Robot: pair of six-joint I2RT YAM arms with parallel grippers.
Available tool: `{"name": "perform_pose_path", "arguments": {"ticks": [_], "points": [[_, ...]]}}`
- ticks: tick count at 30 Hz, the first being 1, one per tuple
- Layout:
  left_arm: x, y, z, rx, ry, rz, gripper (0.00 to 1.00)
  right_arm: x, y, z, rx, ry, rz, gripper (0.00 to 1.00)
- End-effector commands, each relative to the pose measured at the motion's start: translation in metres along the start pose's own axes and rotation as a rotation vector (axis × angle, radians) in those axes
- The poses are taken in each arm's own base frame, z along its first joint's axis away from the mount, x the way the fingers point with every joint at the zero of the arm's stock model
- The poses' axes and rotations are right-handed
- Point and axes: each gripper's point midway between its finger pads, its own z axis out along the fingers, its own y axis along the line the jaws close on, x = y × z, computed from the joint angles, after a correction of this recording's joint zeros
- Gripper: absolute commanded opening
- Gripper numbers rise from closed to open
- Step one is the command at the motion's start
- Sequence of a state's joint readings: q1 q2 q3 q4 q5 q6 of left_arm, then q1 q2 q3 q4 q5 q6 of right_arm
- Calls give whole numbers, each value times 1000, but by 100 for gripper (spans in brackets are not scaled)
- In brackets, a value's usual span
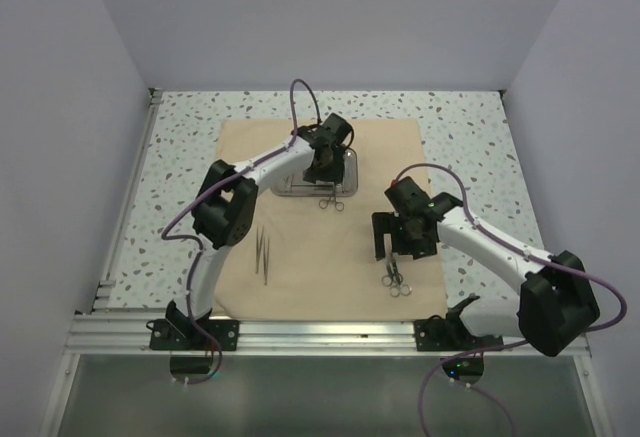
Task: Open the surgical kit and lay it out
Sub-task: Place the medical item in the surgical kit, then pick up the medical item from the container.
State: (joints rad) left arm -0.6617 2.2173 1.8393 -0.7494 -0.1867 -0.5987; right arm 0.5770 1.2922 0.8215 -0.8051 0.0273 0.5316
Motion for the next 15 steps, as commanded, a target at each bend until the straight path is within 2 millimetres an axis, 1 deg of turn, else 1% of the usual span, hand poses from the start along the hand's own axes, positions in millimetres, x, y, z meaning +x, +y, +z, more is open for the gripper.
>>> {"name": "perform_pose_path", "arguments": {"ticks": [1, 2, 3, 4, 5, 6, 7, 10, 11, 13, 15], "points": [[-19, -5, 4, 18, -41, 17, 61, -13, 6, -23, -15, -53, 3, 98], [-19, -6, 6, 19, -39, 16, 60, -13, 4, -28, -10, -51, 4, 98], [-15, -6, 12, 18, -28, 20, 60, -20, 6, -36, -13, -81, 7, 98], [-14, -7, 13, 23, -25, 21, 59, -24, 5, -42, -12, -99, 9, 98], [-13, -8, 15, 26, -22, 21, 58, -23, 3, -46, -2, -98, 6, 98], [-10, -7, 20, 24, -10, 20, 56, -29, 3, -52, 1, -122, 7, 98], [-8, -9, 22, 31, -3, 22, 55, -31, 3, -56, 4, -131, 5, 98], [-2, -13, 28, 43, 11, 26, 53, -34, -1, -63, 21, -145, -6, 98], [-3, -13, 29, 46, 7, 24, 53, -33, -2, -63, 27, -141, -8, 98], [-1, -17, 28, 52, 8, 27, 53, -33, -3, -63, 36, -141, -14, 98], [-5, -19, 23, 64, -6, 24, 53, -33, -4, -62, 38, -135, -13, 98]]}}
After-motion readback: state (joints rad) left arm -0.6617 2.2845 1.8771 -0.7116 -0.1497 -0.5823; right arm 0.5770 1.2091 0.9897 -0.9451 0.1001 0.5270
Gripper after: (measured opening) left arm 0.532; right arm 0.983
